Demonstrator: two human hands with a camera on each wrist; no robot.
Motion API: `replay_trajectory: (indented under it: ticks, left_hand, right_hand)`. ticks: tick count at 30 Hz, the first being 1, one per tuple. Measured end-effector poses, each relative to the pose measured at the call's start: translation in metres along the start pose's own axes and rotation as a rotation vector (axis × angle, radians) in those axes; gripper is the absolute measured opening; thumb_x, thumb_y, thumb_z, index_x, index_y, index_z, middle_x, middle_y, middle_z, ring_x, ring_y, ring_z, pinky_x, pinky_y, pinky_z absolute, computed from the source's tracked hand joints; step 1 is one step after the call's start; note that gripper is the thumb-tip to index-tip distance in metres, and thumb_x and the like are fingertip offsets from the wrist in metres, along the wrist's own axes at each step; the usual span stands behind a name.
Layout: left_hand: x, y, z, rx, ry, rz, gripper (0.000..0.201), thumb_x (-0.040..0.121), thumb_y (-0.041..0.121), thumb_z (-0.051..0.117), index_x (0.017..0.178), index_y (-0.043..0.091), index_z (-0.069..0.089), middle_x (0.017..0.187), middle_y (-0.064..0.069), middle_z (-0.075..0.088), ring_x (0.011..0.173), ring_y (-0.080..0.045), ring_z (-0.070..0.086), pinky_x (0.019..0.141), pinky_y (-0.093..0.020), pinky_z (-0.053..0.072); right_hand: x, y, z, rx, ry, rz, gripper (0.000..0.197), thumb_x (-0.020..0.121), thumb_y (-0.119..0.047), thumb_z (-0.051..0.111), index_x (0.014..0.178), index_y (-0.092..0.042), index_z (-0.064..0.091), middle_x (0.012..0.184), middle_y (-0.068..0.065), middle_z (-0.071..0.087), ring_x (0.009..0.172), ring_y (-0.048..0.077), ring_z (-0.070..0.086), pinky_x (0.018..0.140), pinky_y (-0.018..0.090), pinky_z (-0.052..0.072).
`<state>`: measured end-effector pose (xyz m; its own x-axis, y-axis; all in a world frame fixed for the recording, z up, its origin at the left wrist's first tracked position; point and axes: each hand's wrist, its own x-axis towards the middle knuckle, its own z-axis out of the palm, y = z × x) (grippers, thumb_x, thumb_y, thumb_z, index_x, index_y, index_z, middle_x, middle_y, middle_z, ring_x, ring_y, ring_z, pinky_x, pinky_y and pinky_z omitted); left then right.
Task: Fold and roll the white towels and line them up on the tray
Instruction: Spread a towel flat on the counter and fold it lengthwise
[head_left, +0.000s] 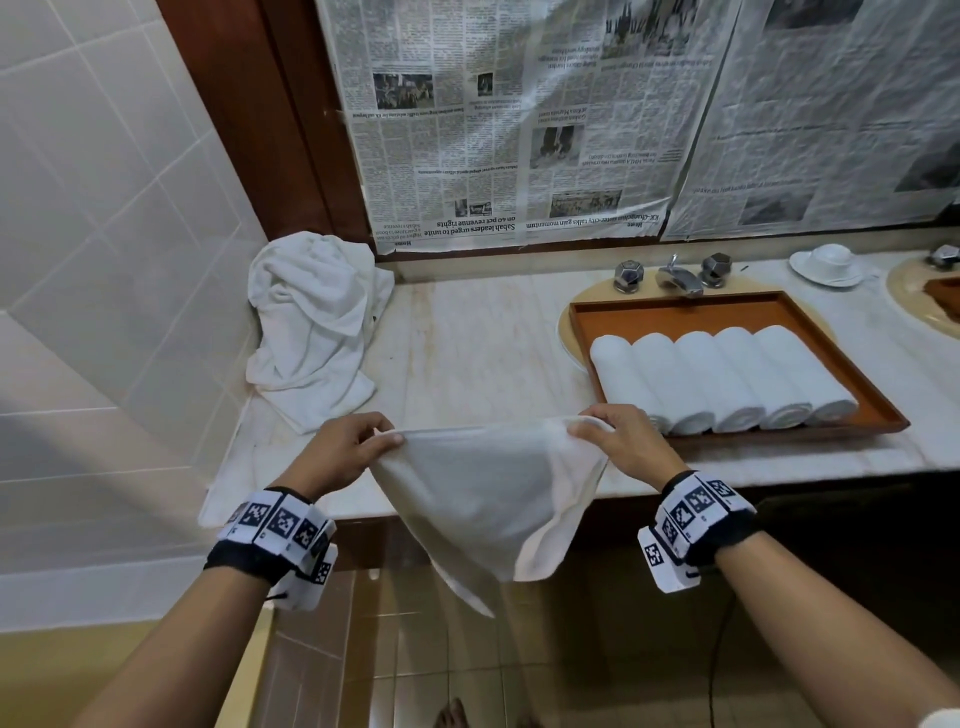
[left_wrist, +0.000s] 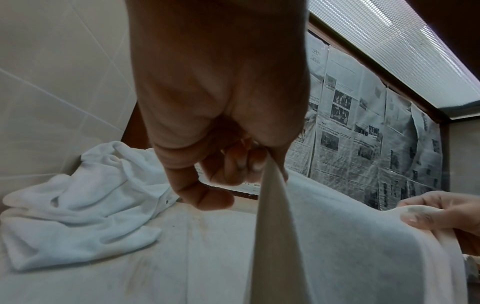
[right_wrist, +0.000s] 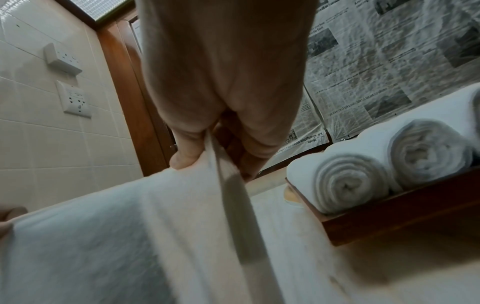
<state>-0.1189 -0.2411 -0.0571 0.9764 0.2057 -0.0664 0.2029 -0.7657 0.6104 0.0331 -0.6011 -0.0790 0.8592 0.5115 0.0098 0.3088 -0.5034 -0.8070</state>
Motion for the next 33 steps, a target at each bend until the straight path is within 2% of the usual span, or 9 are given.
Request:
replay_trajectory:
  ticks: [4, 7, 13, 16, 18, 22, 24, 29, 33]
  left_hand:
    - [0.007, -0.006, -0.009, 0.036, 0.075, 0.003, 0.017, 0.096, 0.038, 0.062, 0.085, 0.026, 0.066, 0.081, 0.006, 0.065, 0.078, -0.013, 0.058, 0.066, -0.024, 0.039]
    - [0.008, -0.007, -0.013, 0.052, 0.074, 0.012, 0.012, 0.099, 0.035, 0.058, 0.092, 0.027, 0.065, 0.089, 0.006, 0.060, 0.084, -0.016, 0.057, 0.073, -0.028, 0.038]
    - [-0.002, 0.003, -0.012, -0.318, 0.040, -0.160, 0.013, 0.102, 0.036, 0.053, 0.099, 0.026, 0.059, 0.101, 0.001, 0.065, 0.071, -0.020, 0.075, 0.060, -0.030, 0.053]
    - [-0.003, 0.005, -0.014, -0.355, 0.125, -0.143, 0.013, 0.101, 0.034, 0.055, 0.097, 0.022, 0.059, 0.093, -0.006, 0.069, 0.068, -0.018, 0.074, 0.060, -0.032, 0.055]
    - [0.000, 0.003, -0.017, -0.350, 0.185, -0.125, 0.013, 0.100, 0.032, 0.057, 0.096, 0.020, 0.060, 0.085, -0.006, 0.070, 0.065, -0.017, 0.074, 0.063, -0.034, 0.056]
    - [0.010, -0.004, -0.029, -0.349, 0.223, -0.106, 0.012, 0.099, 0.030, 0.059, 0.093, 0.021, 0.062, 0.077, -0.005, 0.072, 0.064, -0.017, 0.074, 0.063, -0.034, 0.056]
    - [0.017, -0.006, -0.037, -0.371, 0.239, -0.094, 0.012, 0.099, 0.029, 0.060, 0.093, 0.019, 0.062, 0.073, -0.006, 0.072, 0.064, -0.018, 0.074, 0.061, -0.031, 0.055]
    - [0.040, -0.014, -0.063, -0.373, 0.210, -0.079, 0.015, 0.099, 0.025, 0.060, 0.094, 0.011, 0.062, 0.074, -0.012, 0.073, 0.066, -0.018, 0.074, 0.066, -0.032, 0.057]
    - [0.068, -0.026, -0.085, -0.375, 0.152, -0.064, 0.008, 0.099, 0.021, 0.059, 0.095, 0.015, 0.062, 0.077, -0.011, 0.074, 0.072, -0.021, 0.075, 0.069, -0.035, 0.058]
  right_hand:
    - [0.004, -0.003, -0.002, -0.051, -0.001, -0.006, 0.020, 0.092, -0.037, 0.068, 0.080, -0.021, 0.071, 0.076, -0.006, 0.067, 0.075, 0.011, 0.060, 0.069, 0.027, 0.041]
    - [0.005, -0.005, -0.003, -0.081, -0.008, -0.007, 0.024, 0.091, -0.038, 0.069, 0.081, -0.017, 0.071, 0.073, -0.007, 0.064, 0.072, 0.009, 0.057, 0.065, 0.025, 0.038]
    - [0.007, -0.005, -0.006, -0.106, -0.045, 0.015, 0.020, 0.087, -0.034, 0.074, 0.083, -0.015, 0.072, 0.077, -0.006, 0.068, 0.076, 0.009, 0.060, 0.068, 0.024, 0.040]
    - [0.011, -0.008, -0.010, -0.108, -0.109, 0.046, 0.010, 0.087, -0.025, 0.075, 0.091, -0.016, 0.073, 0.088, -0.006, 0.071, 0.086, 0.008, 0.063, 0.075, 0.028, 0.043]
    - [0.015, -0.011, -0.014, -0.131, -0.136, 0.061, 0.007, 0.088, -0.023, 0.074, 0.091, -0.017, 0.073, 0.088, -0.005, 0.071, 0.082, 0.006, 0.063, 0.075, 0.028, 0.045]
    - [0.029, -0.022, -0.024, -0.154, -0.159, 0.097, 0.009, 0.090, -0.020, 0.072, 0.088, -0.011, 0.070, 0.076, 0.007, 0.068, 0.056, 0.009, 0.060, 0.055, 0.020, 0.046]
    - [0.039, -0.027, -0.026, -0.159, -0.138, 0.092, 0.009, 0.090, -0.019, 0.071, 0.084, -0.013, 0.067, 0.073, 0.009, 0.068, 0.059, 0.018, 0.062, 0.054, 0.020, 0.047]
    - [0.071, -0.041, -0.033, -0.103, -0.058, 0.071, 0.004, 0.093, -0.010, 0.066, 0.090, -0.010, 0.065, 0.082, 0.012, 0.072, 0.072, 0.033, 0.070, 0.073, 0.044, 0.058]
    - [0.096, -0.058, -0.035, -0.055, 0.025, 0.085, 0.004, 0.095, -0.012, 0.066, 0.096, -0.008, 0.067, 0.091, 0.010, 0.073, 0.076, 0.033, 0.073, 0.075, 0.051, 0.061]
